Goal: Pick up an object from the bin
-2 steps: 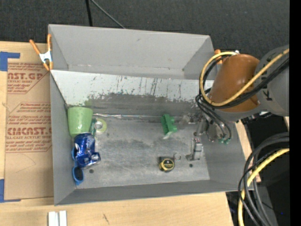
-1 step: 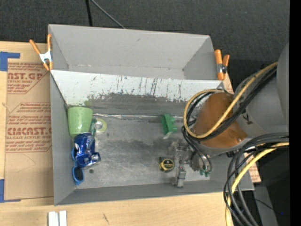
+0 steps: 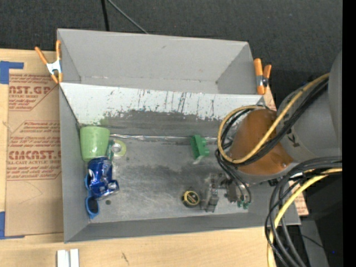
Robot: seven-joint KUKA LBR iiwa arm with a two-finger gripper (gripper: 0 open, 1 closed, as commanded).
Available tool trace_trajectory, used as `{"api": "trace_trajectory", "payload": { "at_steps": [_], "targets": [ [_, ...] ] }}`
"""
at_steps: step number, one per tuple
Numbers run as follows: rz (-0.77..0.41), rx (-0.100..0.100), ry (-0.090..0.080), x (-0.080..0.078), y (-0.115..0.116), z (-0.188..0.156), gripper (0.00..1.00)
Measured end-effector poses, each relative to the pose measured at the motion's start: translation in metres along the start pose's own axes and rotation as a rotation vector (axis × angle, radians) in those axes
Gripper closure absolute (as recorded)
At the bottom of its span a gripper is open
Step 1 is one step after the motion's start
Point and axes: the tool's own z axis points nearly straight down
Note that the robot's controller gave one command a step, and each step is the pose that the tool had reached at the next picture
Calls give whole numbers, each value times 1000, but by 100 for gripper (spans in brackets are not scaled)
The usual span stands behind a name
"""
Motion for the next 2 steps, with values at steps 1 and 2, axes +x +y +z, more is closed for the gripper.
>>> {"api": "trace_trajectory", "payload": {
  "at_steps": [1, 2],
  "targets": [
    [0, 0, -5, -1, 0, 0, 0],
    [-333, -1, -18, -3, 21, -3, 0]
  ]
}}
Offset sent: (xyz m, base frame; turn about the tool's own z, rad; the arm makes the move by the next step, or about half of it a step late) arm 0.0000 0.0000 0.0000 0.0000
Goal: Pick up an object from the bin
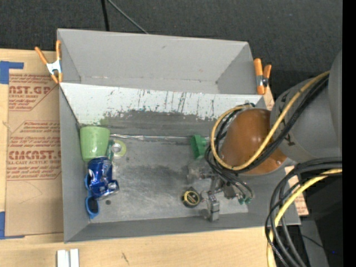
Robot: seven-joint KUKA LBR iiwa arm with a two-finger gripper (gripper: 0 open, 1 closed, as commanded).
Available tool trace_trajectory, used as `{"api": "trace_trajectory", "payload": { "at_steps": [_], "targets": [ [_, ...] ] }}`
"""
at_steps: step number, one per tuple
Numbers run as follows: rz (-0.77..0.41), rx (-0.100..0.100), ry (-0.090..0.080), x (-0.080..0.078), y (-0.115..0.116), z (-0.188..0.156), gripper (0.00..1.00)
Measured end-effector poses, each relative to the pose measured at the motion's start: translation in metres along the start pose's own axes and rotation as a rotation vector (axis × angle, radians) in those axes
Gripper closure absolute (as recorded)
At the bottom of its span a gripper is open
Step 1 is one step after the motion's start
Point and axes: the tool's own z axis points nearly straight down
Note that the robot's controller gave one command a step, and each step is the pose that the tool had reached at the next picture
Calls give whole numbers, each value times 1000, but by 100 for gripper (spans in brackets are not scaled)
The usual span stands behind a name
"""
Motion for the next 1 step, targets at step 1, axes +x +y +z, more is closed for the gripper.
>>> {"api": "trace_trajectory", "payload": {
  "at_steps": [1],
  "targets": [
    [1, -2, 17, 5, 0, 2, 100]
  ]
}}
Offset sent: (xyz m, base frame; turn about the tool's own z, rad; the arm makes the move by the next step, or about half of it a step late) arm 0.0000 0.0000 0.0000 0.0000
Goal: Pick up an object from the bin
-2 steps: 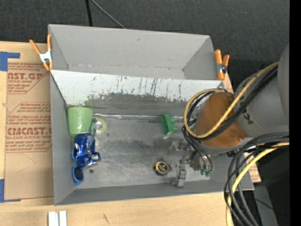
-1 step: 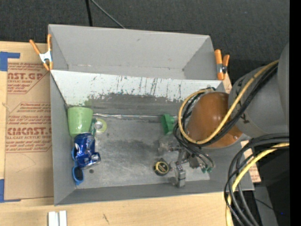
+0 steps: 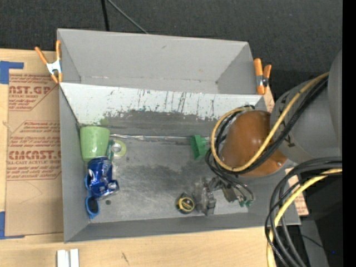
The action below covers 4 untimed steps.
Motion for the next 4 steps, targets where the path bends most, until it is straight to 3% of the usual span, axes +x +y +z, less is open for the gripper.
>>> {"api": "trace_trajectory", "payload": {
  "at_steps": [1, 2, 3, 4],
  "targets": [
    [1, 3, -17, -5, -1, -2, 0],
    [-337, 3, -12, -13, 30, -2, 0],
    [-618, 1, -5, -12, 36, -1, 0],
    [-618, 2, -5, -13, 36, -3, 100]
  ]
}}
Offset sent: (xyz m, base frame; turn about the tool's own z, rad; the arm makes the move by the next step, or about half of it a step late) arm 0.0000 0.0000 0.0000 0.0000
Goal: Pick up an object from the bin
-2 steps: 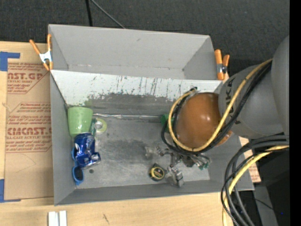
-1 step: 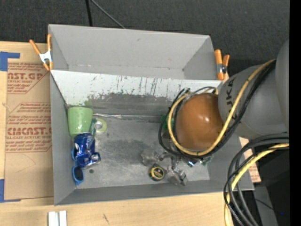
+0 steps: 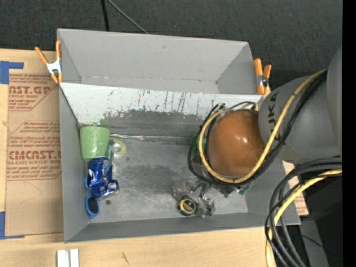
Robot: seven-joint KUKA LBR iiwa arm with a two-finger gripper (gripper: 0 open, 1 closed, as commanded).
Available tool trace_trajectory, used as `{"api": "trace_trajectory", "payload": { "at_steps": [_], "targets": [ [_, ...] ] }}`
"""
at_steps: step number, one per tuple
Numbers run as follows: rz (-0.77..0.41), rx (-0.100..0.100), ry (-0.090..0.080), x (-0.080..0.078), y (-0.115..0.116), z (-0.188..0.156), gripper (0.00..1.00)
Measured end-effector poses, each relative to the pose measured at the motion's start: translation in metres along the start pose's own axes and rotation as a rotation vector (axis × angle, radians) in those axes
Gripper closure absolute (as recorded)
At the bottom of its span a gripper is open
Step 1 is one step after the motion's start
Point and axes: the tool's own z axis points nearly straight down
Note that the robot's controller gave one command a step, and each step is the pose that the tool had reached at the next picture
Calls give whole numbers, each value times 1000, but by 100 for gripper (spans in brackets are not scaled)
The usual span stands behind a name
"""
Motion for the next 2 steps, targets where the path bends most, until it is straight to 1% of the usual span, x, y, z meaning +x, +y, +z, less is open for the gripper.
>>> {"api": "trace_trajectory", "payload": {
  "at_steps": [1, 2],
  "targets": [
    [-375, -4, 1, -33, 5, -97, 100],
    [-358, 3, -2, -43, -17, -203, 100]
  ]
}}
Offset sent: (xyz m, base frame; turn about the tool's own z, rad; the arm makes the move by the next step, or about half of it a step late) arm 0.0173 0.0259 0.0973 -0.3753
